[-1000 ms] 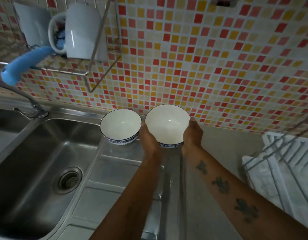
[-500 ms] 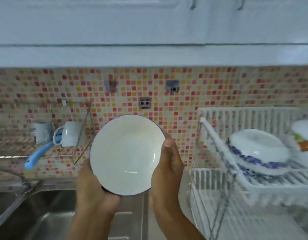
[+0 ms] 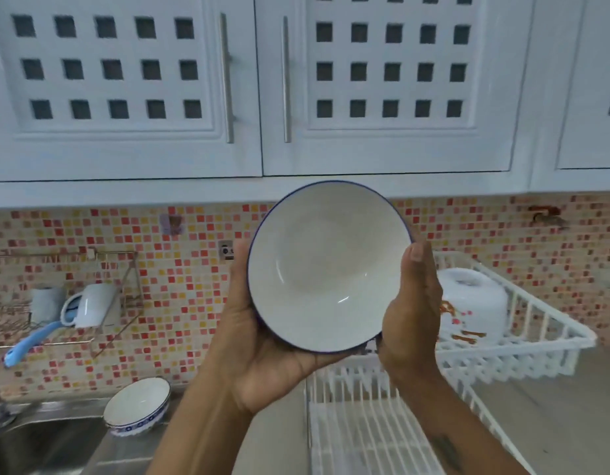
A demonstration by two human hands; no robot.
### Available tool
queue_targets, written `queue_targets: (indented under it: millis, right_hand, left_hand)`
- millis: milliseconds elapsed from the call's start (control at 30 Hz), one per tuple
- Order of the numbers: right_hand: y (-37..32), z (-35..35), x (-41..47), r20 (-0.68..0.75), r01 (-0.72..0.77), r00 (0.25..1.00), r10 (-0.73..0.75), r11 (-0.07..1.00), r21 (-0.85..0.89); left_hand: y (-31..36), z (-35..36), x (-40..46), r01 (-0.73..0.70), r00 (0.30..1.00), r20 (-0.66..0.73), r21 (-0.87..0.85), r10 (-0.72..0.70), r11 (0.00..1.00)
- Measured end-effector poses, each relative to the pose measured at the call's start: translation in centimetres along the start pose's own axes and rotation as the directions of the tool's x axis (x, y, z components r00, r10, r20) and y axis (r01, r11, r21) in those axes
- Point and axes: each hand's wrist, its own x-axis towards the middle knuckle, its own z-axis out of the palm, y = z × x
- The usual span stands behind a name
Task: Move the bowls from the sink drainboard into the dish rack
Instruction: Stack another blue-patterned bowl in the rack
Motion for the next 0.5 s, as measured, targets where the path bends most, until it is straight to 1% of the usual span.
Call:
queue_targets:
  millis: [33, 100, 167, 233, 300, 367, 433, 500]
  right_hand:
    - [0.1, -1.3, 0.9, 0.006, 0.002, 1.0, -0.002, 1.0, 0.011]
    - [-0.2, -3.8, 2.7, 0.091, -0.011, 0.996, 0.014, 1.0, -0.027]
    - [-0.6, -5.7, 4.6, 0.233, -0.058, 0.97, 0.073, 0.996, -0.071]
    - [-1.8, -7.0, 6.6, 0.332, -0.116, 0.927, 0.177, 0.974, -0.196]
    - [-2.8, -7.9, 8.3, 0.387, -0.172, 0.867, 0.313, 0.918, -0.358]
    - [-2.6, -9.0, 9.7, 0.434, -0.184, 0.799, 0.415, 0.857, -0.481]
    - [-2.0, -9.7, 10.6, 0.468, -0.153, 0.747, 0.472, 0.807, -0.57]
    - [-1.2, -10.2, 11.1, 0.533, -0.067, 0.669, 0.518, 0.756, -0.651]
  left_hand:
    - [0.0, 0.9, 0.4, 0.019, 1.0, -0.006, 0.028, -0.019, 0.999]
    - [-0.2, 2.0, 1.9, 0.008, 0.998, -0.067, 0.117, 0.0, 0.993]
    - [-0.1, 2.5, 3.5, -0.037, 0.992, -0.108, 0.197, 0.06, 0.98]
    - [0.1, 3.2, 4.9, -0.059, 0.975, -0.185, 0.308, 0.121, 0.95]
    - [0.1, 3.0, 6.5, -0.037, 0.96, -0.237, 0.411, 0.146, 0.911]
    - [-0.3, 2.2, 8.3, -0.027, 0.934, -0.281, 0.56, 0.221, 0.828]
    - [-1.0, 1.6, 9.7, -0.024, 0.902, -0.282, 0.725, 0.328, 0.688]
    - [-1.8, 0.9, 10.8, -0.032, 0.878, -0.222, 0.856, 0.424, 0.516]
